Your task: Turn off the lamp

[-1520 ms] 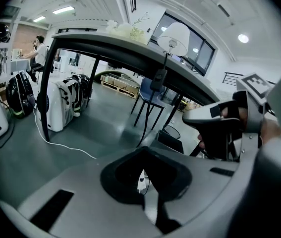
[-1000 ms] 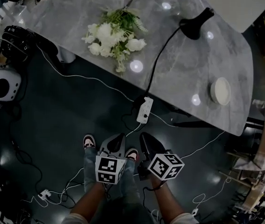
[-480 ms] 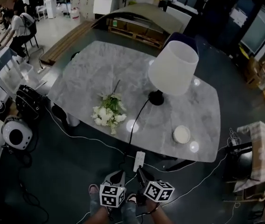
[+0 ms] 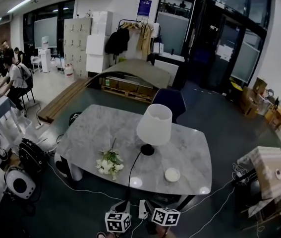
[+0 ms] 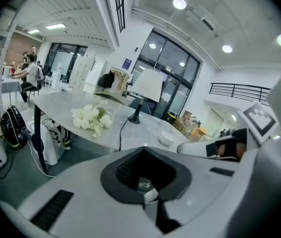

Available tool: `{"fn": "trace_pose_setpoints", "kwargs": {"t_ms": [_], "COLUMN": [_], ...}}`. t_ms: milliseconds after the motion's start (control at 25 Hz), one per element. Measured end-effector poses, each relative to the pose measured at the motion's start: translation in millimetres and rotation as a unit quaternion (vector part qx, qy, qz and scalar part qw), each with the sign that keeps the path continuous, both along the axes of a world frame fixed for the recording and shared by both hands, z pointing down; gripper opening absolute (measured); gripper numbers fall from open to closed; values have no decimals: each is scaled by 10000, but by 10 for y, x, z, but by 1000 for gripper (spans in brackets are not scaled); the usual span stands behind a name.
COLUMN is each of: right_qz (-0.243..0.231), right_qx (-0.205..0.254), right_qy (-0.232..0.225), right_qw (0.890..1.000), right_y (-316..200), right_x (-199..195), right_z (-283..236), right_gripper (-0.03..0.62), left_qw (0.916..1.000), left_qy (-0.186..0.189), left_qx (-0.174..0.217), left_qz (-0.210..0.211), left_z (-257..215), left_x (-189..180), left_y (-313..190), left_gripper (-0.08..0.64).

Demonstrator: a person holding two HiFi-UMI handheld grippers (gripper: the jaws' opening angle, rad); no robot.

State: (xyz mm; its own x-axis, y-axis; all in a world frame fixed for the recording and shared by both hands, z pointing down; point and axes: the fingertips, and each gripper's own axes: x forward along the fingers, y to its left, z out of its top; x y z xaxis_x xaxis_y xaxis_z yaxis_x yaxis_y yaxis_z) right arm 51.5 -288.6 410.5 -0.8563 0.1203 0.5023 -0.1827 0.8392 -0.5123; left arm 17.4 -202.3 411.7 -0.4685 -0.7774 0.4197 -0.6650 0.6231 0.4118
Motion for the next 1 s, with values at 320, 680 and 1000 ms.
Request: {"fn": "trace_pose_setpoints", "kwargs": {"t_ms": [320,680,1000], "right_qz": [-198,2,353], "right_qx": [558,858,1036], "right_qy": [-384,-598,-552], "right_qw": [9975,9945,9925], "right_y": [6,12,-105], "right_x": [-65,-65,68], "right_z": [-597,-865,-825], "right_gripper": [-1,-2,0], "left_qw": [9974,9918,9898], "left_qy": [-678,-1112,-1120], "left_qx": [211,408,497], "left_qz": [134,475,727], "left_z": [-727,-1123,-1141], "left_x": [-73,-128,-42], "left_y": [31,-78,-214], "left_gripper": [-5,-5,-5]}}
